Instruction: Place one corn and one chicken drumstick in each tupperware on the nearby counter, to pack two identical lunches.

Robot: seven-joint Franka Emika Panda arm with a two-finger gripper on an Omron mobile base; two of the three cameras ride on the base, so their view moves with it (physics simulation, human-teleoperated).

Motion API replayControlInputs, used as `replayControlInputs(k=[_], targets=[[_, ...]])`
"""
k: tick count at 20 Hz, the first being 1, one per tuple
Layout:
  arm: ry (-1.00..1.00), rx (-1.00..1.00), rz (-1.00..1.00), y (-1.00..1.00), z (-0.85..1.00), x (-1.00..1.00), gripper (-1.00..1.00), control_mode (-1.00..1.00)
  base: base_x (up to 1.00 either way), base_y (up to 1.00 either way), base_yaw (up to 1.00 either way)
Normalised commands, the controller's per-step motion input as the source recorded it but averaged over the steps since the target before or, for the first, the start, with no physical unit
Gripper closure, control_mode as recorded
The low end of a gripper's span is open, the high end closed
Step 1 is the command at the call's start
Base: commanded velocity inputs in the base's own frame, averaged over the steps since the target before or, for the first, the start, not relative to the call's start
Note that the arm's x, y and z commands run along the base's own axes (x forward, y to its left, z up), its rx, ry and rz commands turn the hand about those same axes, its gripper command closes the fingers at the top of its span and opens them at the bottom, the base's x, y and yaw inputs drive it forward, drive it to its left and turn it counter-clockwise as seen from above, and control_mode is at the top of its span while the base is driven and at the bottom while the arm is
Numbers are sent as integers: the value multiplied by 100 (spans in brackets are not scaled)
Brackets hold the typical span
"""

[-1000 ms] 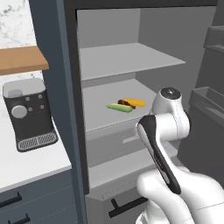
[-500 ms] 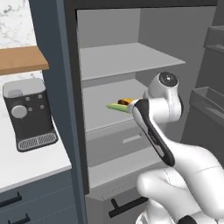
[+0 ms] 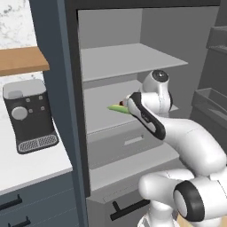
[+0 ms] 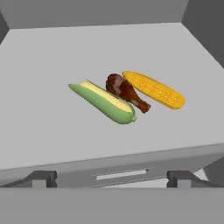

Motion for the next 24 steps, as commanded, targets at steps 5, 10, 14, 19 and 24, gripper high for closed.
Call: replayControlInputs(k=[5,10,14,19,24], targets=[[16,-1,0,1,-45,12,-100,-100,0,0,0],[0,-2,0,1,-15,32,-100,-100,0,0,0],[0,-4,0,1,-15,46,-100,-100,0,0,0],[4,-5,0,2,-21,33,-100,-100,0,0,0],[9,-5,0,3,-25,37,-100,-100,0,0,0]])
